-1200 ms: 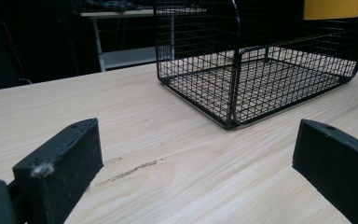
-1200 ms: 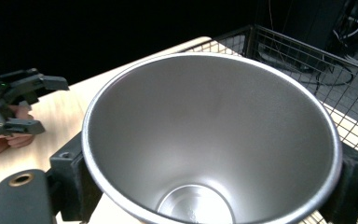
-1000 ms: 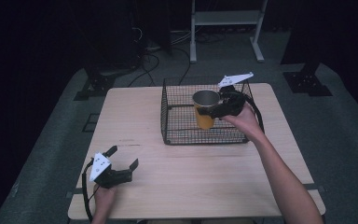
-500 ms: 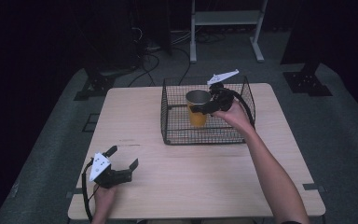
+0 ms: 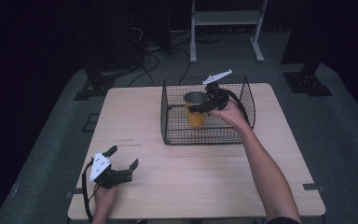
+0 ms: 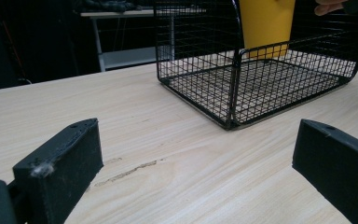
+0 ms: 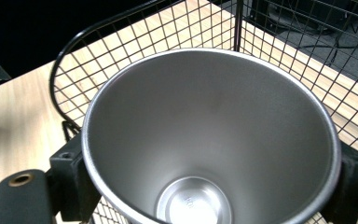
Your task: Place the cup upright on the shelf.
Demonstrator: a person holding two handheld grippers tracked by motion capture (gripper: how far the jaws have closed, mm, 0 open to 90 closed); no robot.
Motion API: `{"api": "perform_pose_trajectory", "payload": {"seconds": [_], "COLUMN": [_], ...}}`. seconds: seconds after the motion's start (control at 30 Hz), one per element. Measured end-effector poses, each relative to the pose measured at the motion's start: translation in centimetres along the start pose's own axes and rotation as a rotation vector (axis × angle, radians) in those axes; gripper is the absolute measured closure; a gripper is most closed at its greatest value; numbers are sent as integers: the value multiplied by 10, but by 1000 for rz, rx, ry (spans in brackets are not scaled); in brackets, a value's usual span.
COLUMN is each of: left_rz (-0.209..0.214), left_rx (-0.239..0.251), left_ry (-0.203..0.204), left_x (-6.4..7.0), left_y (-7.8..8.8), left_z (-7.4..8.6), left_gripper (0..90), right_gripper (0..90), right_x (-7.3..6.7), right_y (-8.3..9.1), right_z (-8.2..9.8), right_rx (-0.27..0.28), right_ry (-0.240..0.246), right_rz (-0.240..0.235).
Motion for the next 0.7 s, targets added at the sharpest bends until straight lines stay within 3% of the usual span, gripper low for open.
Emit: {"api": "perform_pose_trajectory", "payload": {"seconds": [0.2, 0.7], "left_rz": [0, 1], "left_rx": [-1, 0], "left_ry": [0, -1], "left_x": [0, 0], "left_y": [0, 0], "left_z": [0, 0], "left_gripper": [8, 8], "right_gripper": [125, 125], "right_x": [3, 22], "right_y": [-10, -26], "right_z": [-1, 14], "right_rx": [-20, -76], "right_ry": [7, -36], "right_rz": [9, 29]}}
Point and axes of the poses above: each handheld gripper's, and its own axes: y roughly backward along the jaws, z roughly out of its underside, x roughly to its right, the point moved 8 cm from there along -y, roughly forward along the jaws, and after that the axes turned 10 degrees about z, right-handed, at the moved point
